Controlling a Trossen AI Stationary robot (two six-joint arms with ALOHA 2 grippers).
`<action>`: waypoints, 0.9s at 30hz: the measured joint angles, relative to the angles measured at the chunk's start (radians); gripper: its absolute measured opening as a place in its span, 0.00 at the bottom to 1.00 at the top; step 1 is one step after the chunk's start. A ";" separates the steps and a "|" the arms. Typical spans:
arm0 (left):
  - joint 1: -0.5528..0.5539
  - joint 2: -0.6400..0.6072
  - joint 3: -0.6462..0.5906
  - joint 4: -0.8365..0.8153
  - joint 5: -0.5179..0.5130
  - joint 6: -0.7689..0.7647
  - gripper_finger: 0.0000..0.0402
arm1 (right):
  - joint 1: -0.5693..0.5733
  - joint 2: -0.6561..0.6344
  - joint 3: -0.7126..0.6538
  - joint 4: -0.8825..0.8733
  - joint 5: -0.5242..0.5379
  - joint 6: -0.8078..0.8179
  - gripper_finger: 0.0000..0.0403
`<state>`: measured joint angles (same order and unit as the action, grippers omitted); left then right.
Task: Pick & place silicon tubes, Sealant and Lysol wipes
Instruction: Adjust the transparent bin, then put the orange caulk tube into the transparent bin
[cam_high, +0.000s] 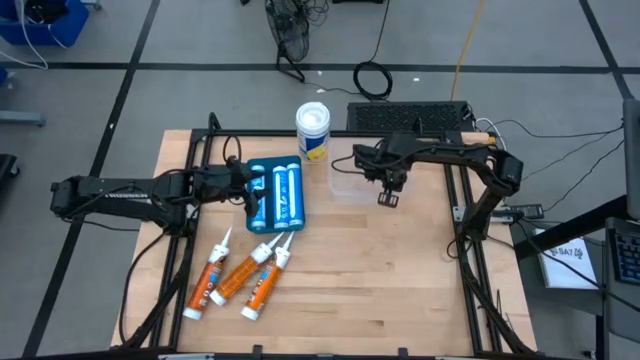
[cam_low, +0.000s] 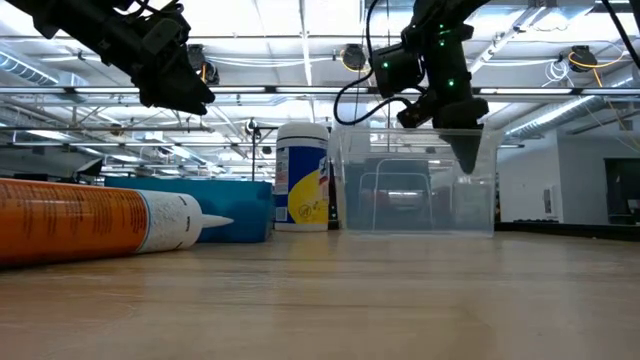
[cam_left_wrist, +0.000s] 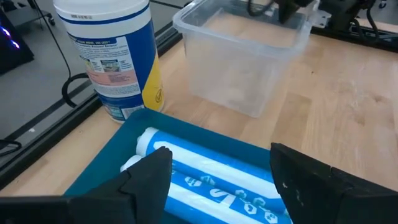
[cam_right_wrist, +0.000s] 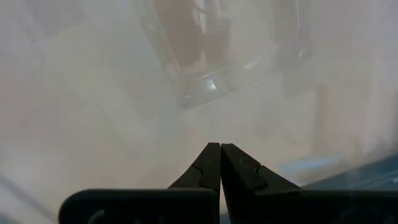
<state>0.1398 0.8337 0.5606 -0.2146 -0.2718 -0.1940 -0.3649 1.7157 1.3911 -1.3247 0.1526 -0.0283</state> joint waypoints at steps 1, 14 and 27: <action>0.000 0.000 0.000 0.000 0.000 0.000 0.66 | 0.011 0.000 0.000 -0.002 0.001 -0.011 0.00; 0.000 0.000 0.000 0.000 0.000 -0.015 0.66 | 0.124 -0.002 0.000 -0.009 0.264 0.013 0.00; 0.000 -0.001 0.000 -0.079 -0.011 -0.145 0.67 | 0.298 -0.235 -0.009 0.559 0.546 -0.245 0.00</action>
<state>0.1399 0.8332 0.5602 -0.2931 -0.2829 -0.3390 -0.0666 1.4807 1.3822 -0.7658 0.6990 -0.2728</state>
